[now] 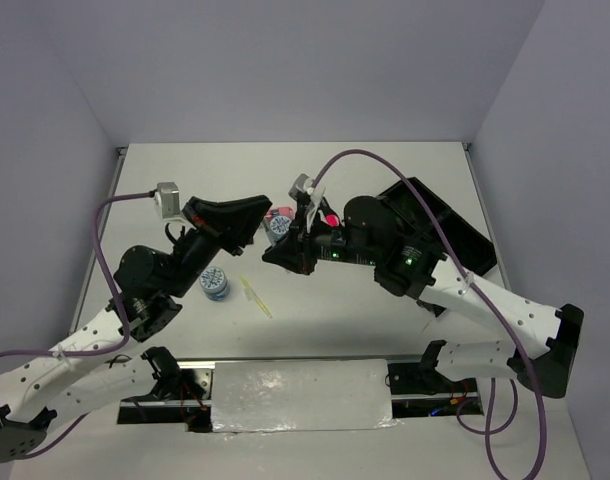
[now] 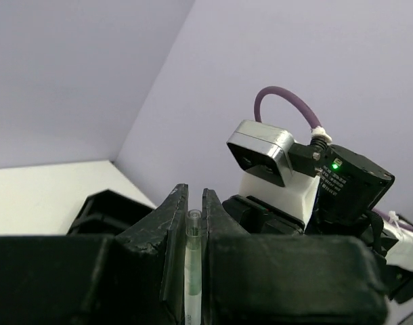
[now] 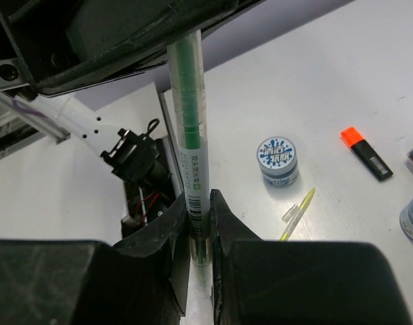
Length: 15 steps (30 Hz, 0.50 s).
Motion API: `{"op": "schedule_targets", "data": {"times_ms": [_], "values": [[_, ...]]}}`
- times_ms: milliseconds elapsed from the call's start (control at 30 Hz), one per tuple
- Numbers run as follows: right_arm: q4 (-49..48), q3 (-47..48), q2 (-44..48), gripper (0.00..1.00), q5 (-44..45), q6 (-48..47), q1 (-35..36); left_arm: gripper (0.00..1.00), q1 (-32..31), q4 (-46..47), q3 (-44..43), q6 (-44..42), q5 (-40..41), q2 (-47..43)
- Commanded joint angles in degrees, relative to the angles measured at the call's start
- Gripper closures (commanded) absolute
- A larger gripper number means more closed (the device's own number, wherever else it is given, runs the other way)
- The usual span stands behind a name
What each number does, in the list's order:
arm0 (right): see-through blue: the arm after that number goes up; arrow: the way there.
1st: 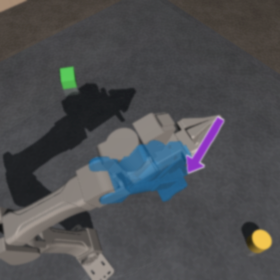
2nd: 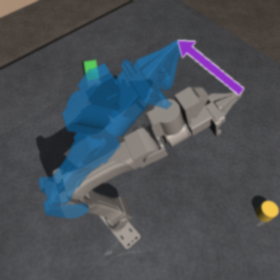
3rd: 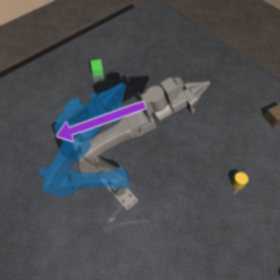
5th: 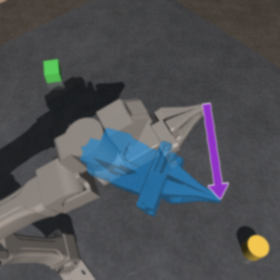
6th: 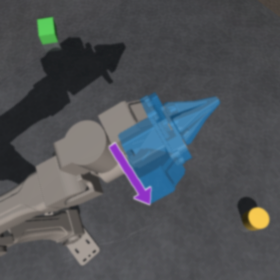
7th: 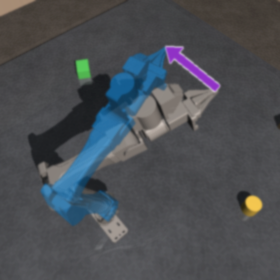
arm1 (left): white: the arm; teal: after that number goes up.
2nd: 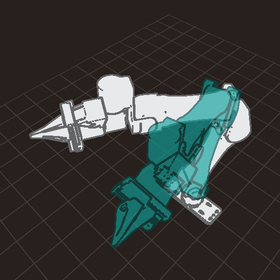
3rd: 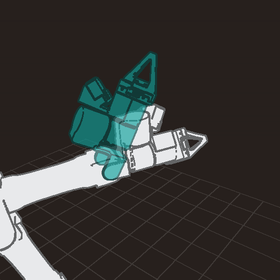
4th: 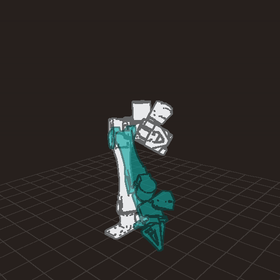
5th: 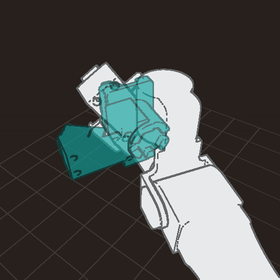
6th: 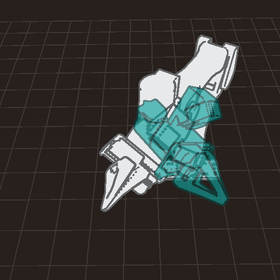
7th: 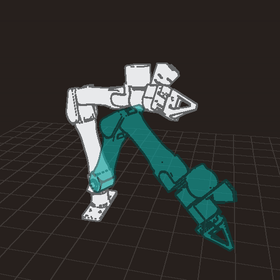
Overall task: Sort the stationery into containers
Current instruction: Close the pen cap on the pen, then place the pen in the storage box.
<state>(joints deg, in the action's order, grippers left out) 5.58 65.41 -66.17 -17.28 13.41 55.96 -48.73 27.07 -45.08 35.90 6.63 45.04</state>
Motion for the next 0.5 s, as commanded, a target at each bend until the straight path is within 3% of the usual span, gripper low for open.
{"op": "schedule_targets", "data": {"times_ms": [0,133,167,200,233,300,333,367,400,467], "values": [[-15.08,12.28,-0.01,1.0,3.92,0.48,-4.02,1.0,-3.91,-10.98,6.58,4.18,-12.97,2.16],[-10.35,7.66,1.22,1.0,6.54,-1.8,-4.28,0.98,-3.92,-19.22,1.61,1.72,-5.16,-0.12],[-7.37,5.54,2.0,1.0,8.03,-3.29,-4.55,0.9,-3.92,-25.95,-0.95,1.11,-1.05,-0.39],[-6.12,2.74,2.53,1.0,9.53,-3.48,-5.33,0.58,-3.92,-30.45,-3.76,0.75,8.74,0.22],[-5.59,-3.56,3.32,1.0,12.68,-2.96,-7.51,0.35,-3.74,-39.89,-10.92,1.01,14.32,0.92],[-3.04,-9.92,5.7,1.0,14.54,-2.51,-11.47,0.01,-3.3,-49.7,-19.3,3.19,24.52,4.77],[-1.82,-14.99,6.31,1.0,16.55,-1.9,-15.58,0.01,-3.04,-54.44,-27.78,4.6,33.53,6.36],[1.85,-16.61,7.01,1.0,19.97,-1.81,-18.15,0.01,-2.25,-63.37,-32.13,7.05,37.01,7.95],[3.63,-18.54,7.2,1.0,21.22,-1.81,-20.52,0.01,-1.99,-66.59,-38.96,7.51,39.75,10.57],[8.8,-19.09,6.68,1.0,22.63,-3.47,-28.51,0.01,-1.63,-71.96,-43.5,7.87,44.34,12.26]]}}
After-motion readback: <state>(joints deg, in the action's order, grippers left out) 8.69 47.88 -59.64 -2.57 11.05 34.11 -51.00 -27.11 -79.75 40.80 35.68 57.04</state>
